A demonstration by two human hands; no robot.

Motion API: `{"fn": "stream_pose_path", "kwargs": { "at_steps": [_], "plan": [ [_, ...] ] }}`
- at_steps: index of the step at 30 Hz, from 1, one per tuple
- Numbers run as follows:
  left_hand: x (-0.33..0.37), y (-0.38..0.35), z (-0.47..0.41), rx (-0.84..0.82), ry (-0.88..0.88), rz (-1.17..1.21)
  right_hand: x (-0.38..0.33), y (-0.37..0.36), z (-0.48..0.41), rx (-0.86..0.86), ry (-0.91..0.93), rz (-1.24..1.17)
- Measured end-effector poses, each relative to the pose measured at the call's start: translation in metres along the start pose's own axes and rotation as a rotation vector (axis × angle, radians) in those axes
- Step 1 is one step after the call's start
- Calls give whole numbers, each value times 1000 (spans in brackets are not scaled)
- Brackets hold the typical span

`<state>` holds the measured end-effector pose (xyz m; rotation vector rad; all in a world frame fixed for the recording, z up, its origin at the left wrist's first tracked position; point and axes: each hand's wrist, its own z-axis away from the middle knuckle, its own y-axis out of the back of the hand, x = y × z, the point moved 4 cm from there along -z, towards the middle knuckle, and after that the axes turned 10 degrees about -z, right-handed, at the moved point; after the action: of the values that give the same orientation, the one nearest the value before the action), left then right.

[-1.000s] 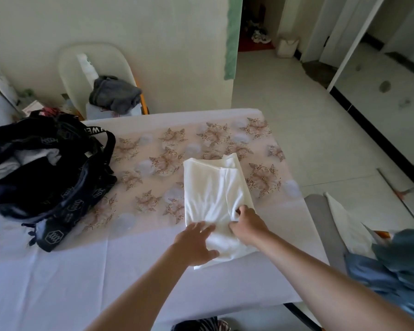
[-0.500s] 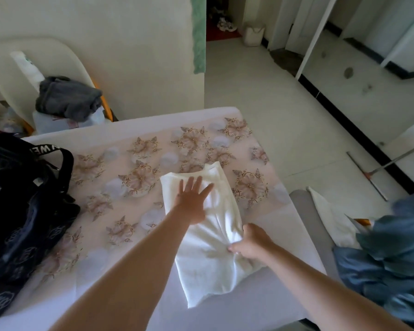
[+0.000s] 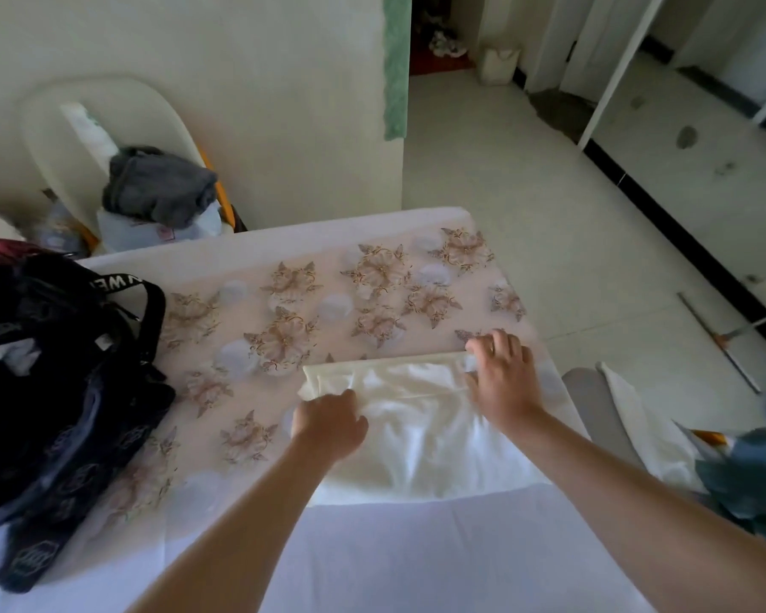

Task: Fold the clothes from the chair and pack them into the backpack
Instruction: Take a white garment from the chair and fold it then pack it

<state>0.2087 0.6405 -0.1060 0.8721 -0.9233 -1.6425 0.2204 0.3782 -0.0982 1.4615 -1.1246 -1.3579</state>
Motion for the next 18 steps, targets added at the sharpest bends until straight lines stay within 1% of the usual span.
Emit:
{"fn": "stream_pose_path", "kwargs": {
  "at_steps": [3,4,5,7,8,10,12,13,15,18],
  "plan": [
    [1,14,-16,209,25,40,12,-9,14,-98,-100,5],
    [3,16,-22,235,24,50,17,-13,18,-154,-122,-15],
    [7,15,-28,209,17,56,21,-16,21,-204,-130,-35],
    [13,7,-36,117,17,58,27,-14,23,-213,-95,-43],
    [14,4,-38,110,25,44,28,-11,22,-189,-60,-50],
    [11,2,-35,188,24,-2,29,-7,18,-150,25,-80],
    [4,3,-31,284,-7,-24,31,-6,13,-167,78,-117],
    [-1,2,-31,310,-31,-3,31,-6,11,-190,77,-147],
    [-8,2,-30,320,-85,89,33,-6,8,-225,43,-216],
    [-14,7,-25,245,-150,395,28,-3,3,-249,42,-320]
  ]
}}
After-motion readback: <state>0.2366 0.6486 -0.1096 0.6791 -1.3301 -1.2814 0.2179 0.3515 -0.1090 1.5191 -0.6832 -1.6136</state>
